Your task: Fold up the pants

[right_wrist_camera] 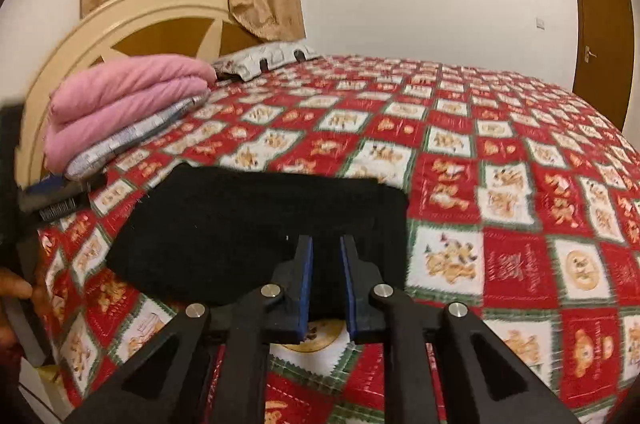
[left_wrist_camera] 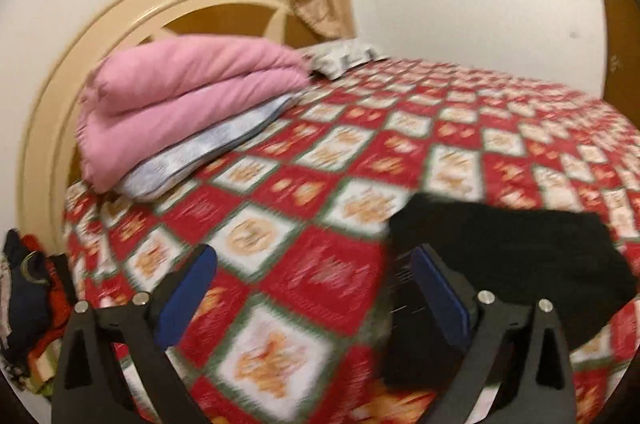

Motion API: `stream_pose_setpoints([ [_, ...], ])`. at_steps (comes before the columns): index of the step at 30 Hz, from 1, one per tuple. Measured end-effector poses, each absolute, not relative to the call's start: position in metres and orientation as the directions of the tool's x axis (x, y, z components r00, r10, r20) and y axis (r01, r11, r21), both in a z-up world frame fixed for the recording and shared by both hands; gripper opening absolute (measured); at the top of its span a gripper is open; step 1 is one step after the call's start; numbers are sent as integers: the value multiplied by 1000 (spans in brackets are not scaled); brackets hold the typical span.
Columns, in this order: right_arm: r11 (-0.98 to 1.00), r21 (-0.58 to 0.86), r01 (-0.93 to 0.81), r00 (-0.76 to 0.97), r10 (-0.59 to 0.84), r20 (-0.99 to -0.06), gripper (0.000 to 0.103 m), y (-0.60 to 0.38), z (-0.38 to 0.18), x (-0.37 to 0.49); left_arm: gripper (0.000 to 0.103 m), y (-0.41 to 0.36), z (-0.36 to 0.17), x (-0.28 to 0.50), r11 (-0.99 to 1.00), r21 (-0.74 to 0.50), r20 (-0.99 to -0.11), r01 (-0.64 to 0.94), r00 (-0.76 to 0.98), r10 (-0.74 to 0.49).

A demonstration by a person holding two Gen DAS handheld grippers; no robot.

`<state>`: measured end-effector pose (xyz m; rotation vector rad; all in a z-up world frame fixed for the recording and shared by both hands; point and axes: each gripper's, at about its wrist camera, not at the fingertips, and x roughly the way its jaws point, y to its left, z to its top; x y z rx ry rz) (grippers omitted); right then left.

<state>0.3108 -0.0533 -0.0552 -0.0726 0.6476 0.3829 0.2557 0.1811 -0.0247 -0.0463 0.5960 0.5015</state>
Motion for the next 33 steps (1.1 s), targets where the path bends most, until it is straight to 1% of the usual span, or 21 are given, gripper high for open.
stream_pose_setpoints([
  [2,932,63,-358,700,312,-643,14,-52,-70,319,98,164,-23,267,912,79,-536,-402,754,379],
  [3,935,68,-347,688,304,-659,14,-53,-78,321,95,157,-25,275,926,73,-542,-370,765,348],
  [4,939,80,-335,676,299,-674,14,-57,-87,323,94,148,-31,286,939,65,-567,-339,762,314],
  [8,934,123,-334,667,327,-670,14,-64,-96,326,94,133,-54,305,952,41,-638,-304,725,259],
  [11,939,85,-333,685,303,-662,15,-60,-98,321,94,133,-77,310,947,36,-704,-320,665,251],
  [12,940,72,-332,692,295,-660,15,-58,-99,320,94,137,-84,309,944,13,-717,-329,655,238],
  [14,942,51,-330,700,281,-656,15,-56,-99,319,96,142,-87,302,941,-29,-709,-336,670,218],
  [17,942,56,-331,702,285,-653,15,-58,-99,319,103,146,-91,298,935,-53,-708,-350,673,211],
  [21,939,92,-333,697,311,-646,15,-63,-100,320,103,148,-95,297,932,-76,-709,-354,677,199],
  [24,939,89,-332,700,309,-644,15,-63,-100,319,103,153,-99,298,931,-113,-711,-347,683,169],
  [27,944,39,-327,713,274,-645,15,-57,-100,317,103,156,-101,297,929,-141,-705,-342,694,148],
  [33,947,-71,-313,742,197,-641,16,-44,-101,312,103,149,-99,294,931,-88,-686,-354,699,201],
])
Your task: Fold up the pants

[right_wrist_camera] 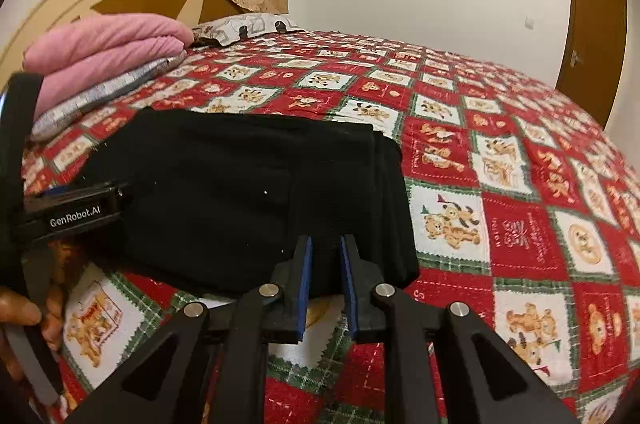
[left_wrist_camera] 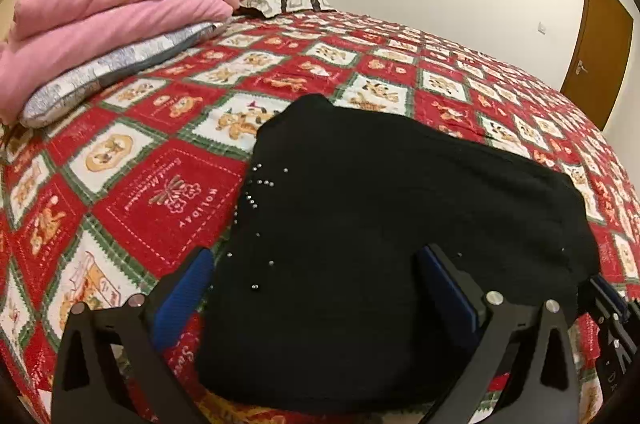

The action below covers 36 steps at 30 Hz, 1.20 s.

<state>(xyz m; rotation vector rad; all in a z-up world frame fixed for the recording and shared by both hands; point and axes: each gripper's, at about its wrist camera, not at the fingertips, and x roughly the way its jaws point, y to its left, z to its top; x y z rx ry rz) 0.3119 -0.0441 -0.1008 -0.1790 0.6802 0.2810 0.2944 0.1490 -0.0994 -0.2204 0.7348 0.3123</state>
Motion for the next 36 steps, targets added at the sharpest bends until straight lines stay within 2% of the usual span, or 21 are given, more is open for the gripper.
stream_pose_setpoints([
  [6,937,-144,-319,727,144,-671,18,-35,-101,312,103,145,-95,293,931,-32,-701,-364,672,239],
  [9,899,-245,-363,702,91,-706,22,-25,-97,307,103,143,-89,282,932,-29,-731,-362,643,227],
  [10,895,-264,-360,700,72,-710,27,-24,-94,304,103,142,-86,275,932,-29,-746,-360,628,219],
  [12,915,-198,-352,706,120,-698,64,-28,-82,292,103,136,-81,265,938,-15,-746,-346,629,220],
  [14,938,-106,-330,741,188,-645,75,-35,-66,274,103,128,-71,251,943,14,-707,-333,664,245],
  [17,949,-16,-316,784,251,-568,77,-38,-49,246,103,123,-50,226,942,-3,-622,-335,738,261],
  [19,959,-58,-277,813,201,-546,77,-34,-48,235,103,125,-42,219,942,-35,-593,-334,766,249],
  [22,979,-129,-160,831,63,-553,77,-30,-56,229,103,126,-47,222,941,-25,-622,-338,742,250],
  [25,988,-33,-152,814,106,-571,77,-41,-64,220,103,123,-62,221,943,19,-681,-332,687,255],
  [36,979,89,-185,815,204,-543,77,-61,-51,165,103,107,-42,140,932,42,-573,-359,756,317],
])
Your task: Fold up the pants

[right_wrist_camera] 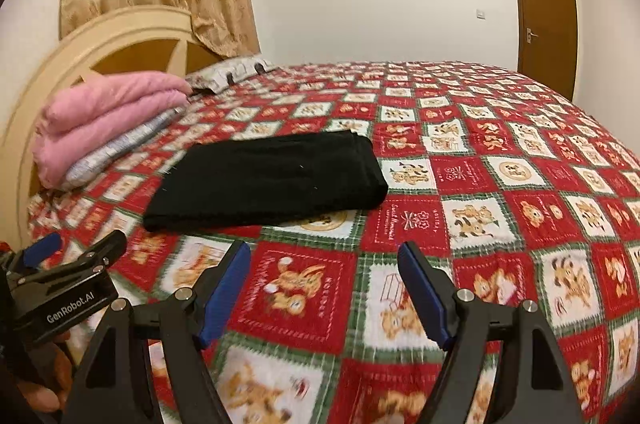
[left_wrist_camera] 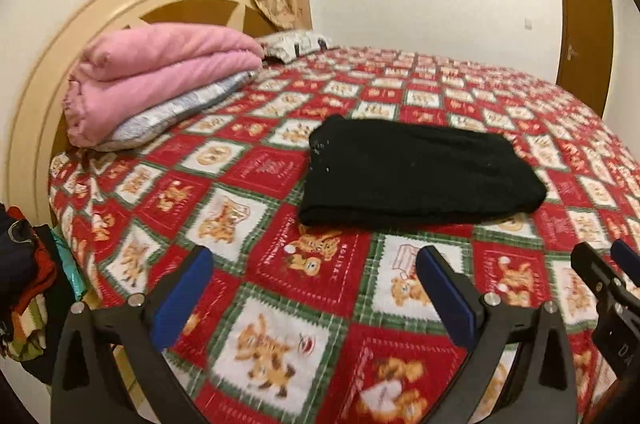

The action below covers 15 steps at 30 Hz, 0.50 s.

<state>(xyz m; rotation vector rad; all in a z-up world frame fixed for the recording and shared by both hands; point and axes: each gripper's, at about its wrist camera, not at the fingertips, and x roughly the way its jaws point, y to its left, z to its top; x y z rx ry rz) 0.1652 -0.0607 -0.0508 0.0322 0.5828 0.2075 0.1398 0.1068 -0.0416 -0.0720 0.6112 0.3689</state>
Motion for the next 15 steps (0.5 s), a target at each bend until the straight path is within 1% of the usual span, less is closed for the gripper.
stream_pose_setpoints([
  [5,973,125,-193,849,230,-476,77,-70,-27,131,103,99,-14,106,935,40,-484,-351,812,326],
  [8,970,155,-188,869,238,-433,77,-75,-14,113,103,96,-3,93,939,27,-467,-343,826,316],
  [11,971,152,-184,890,230,-394,77,-74,-2,101,103,92,3,83,942,31,-446,-334,839,312],
  [15,969,146,-199,896,240,-373,77,-70,6,93,103,89,7,78,938,52,-427,-344,841,332],
])
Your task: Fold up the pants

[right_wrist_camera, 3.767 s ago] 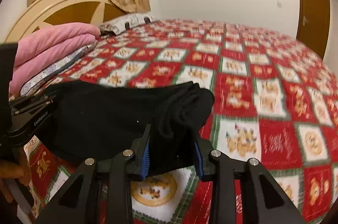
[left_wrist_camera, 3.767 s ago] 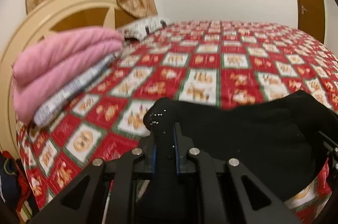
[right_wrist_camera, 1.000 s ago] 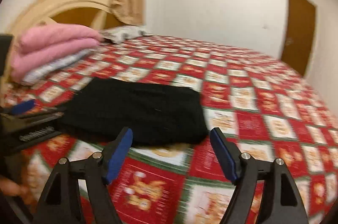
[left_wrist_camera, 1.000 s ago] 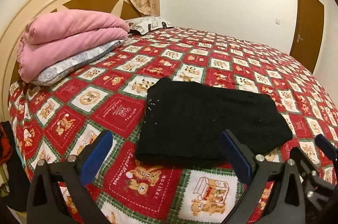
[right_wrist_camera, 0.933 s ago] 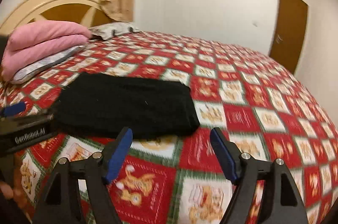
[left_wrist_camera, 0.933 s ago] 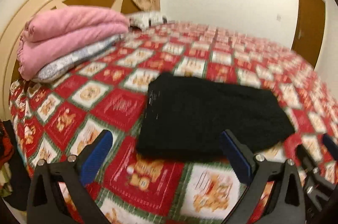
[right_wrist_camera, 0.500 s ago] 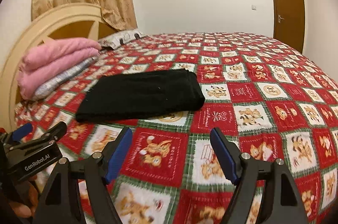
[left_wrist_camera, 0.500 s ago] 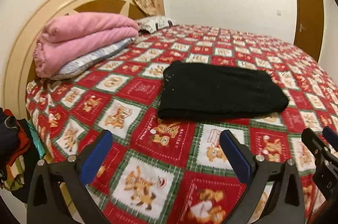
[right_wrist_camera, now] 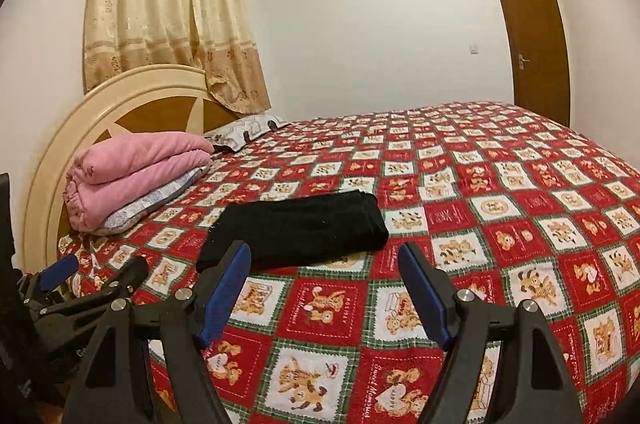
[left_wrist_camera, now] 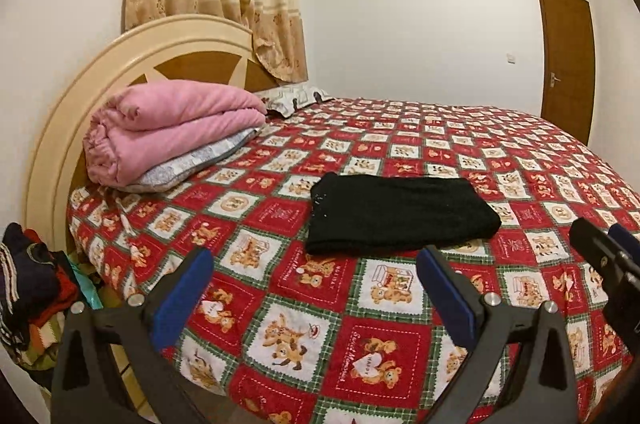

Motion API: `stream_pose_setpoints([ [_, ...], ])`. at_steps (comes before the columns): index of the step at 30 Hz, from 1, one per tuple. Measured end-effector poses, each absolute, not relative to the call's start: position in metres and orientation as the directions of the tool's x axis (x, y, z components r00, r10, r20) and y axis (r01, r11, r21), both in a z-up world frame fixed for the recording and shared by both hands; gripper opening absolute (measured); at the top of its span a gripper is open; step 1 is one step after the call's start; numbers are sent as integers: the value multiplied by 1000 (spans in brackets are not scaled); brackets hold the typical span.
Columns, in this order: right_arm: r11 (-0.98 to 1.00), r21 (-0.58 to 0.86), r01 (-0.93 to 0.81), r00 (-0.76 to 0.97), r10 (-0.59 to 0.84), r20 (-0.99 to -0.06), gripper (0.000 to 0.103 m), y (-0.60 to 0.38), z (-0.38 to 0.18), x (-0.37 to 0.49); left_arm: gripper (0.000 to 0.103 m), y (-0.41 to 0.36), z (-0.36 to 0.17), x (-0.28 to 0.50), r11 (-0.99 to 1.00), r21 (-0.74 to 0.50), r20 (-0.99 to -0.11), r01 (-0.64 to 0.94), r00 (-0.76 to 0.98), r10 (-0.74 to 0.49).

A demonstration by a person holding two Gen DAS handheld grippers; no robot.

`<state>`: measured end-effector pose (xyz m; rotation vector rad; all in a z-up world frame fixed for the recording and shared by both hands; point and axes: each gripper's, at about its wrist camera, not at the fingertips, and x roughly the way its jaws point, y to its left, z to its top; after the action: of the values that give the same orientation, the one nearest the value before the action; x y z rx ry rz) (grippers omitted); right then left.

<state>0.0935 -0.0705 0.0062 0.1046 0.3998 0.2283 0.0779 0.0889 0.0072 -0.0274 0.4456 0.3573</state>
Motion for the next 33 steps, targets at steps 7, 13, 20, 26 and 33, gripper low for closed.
stream_pose_setpoints([
  [7,967,143,-212,902,250,-351,78,-69,11,88,103,88,10,74,932,46,-413,-359,843,345],
  [13,966,166,-197,906,244,-346,78,-78,11,88,103,88,10,74,932,49,-411,-359,843,346],
  [20,966,171,-193,913,241,-330,78,-81,15,85,103,83,14,72,933,64,-401,-353,847,348],
  [26,965,173,-195,914,243,-326,78,-82,16,83,103,82,15,72,931,64,-397,-358,847,353],
  [33,966,172,-194,914,242,-326,78,-82,16,83,103,84,15,71,929,61,-402,-365,843,357],
])
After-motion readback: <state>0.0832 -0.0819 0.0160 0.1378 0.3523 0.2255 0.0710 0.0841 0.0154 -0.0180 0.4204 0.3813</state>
